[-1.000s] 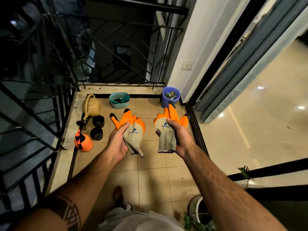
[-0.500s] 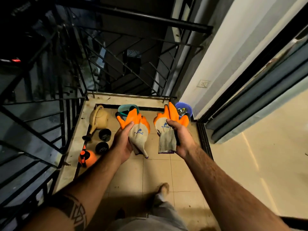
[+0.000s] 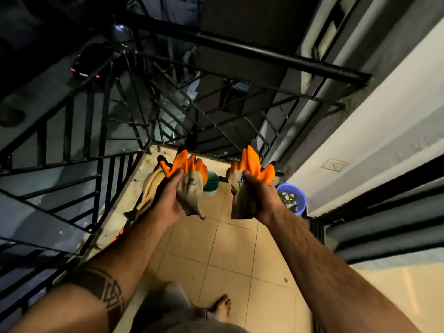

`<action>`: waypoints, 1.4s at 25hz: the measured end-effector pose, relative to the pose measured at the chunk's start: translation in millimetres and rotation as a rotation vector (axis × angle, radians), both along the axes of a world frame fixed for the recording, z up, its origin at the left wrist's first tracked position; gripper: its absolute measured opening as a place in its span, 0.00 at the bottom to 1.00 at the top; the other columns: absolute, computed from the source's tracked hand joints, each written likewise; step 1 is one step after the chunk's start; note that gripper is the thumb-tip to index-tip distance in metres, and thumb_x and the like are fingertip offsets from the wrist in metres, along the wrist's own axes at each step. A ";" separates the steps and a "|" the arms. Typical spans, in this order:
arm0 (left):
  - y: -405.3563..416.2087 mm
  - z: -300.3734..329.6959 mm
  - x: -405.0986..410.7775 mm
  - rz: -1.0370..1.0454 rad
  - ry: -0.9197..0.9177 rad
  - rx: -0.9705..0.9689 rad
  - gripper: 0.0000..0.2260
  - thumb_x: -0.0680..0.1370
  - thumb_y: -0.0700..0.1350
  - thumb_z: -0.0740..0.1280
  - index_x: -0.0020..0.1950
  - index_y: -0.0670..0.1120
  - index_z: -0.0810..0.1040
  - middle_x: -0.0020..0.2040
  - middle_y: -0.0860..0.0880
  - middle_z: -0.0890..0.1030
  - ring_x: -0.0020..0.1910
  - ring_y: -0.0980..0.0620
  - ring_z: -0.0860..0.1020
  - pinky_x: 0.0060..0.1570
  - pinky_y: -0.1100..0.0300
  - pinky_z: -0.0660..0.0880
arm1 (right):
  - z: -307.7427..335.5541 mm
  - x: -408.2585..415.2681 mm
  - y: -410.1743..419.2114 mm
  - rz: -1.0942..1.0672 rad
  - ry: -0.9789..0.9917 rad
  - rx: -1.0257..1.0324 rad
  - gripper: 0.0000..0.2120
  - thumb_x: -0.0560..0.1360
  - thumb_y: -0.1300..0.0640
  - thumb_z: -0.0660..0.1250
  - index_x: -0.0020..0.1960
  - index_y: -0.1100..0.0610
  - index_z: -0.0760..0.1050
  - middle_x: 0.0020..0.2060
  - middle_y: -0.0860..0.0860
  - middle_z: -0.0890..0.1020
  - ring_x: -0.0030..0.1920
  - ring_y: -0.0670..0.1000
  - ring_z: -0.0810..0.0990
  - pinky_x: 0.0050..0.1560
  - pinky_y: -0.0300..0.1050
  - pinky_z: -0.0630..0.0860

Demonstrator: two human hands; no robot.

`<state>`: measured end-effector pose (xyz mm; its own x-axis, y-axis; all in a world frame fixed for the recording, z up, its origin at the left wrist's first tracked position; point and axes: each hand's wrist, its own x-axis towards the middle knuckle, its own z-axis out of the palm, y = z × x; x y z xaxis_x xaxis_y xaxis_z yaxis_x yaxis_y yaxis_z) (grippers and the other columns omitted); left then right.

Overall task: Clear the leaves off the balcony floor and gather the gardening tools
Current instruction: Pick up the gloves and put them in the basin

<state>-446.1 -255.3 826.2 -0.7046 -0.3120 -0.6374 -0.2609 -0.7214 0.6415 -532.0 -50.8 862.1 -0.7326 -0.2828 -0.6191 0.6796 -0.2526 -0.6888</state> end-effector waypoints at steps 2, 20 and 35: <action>-5.9 -4.6 -34.1 0.014 -0.006 -0.020 0.20 0.78 0.54 0.68 0.68 0.49 0.77 0.62 0.43 0.82 0.60 0.43 0.80 0.58 0.42 0.74 | -8.6 -37.7 -9.4 0.003 -0.006 0.019 0.07 0.79 0.58 0.69 0.57 0.58 0.78 0.52 0.59 0.85 0.53 0.60 0.84 0.55 0.57 0.80; -11.7 -15.1 -200.3 0.309 0.026 0.027 0.15 0.82 0.50 0.65 0.63 0.43 0.79 0.50 0.43 0.85 0.38 0.49 0.85 0.30 0.60 0.79 | -33.3 -268.7 -70.2 0.372 0.068 0.013 0.19 0.84 0.53 0.60 0.74 0.48 0.69 0.66 0.55 0.79 0.62 0.57 0.80 0.44 0.49 0.82; 74.9 -13.5 -226.9 0.552 0.015 0.056 0.14 0.82 0.46 0.63 0.65 0.44 0.76 0.57 0.41 0.84 0.56 0.42 0.83 0.48 0.48 0.81 | -47.5 -343.0 -38.0 0.718 0.150 0.111 0.24 0.74 0.63 0.59 0.69 0.55 0.76 0.63 0.57 0.82 0.60 0.60 0.82 0.61 0.60 0.78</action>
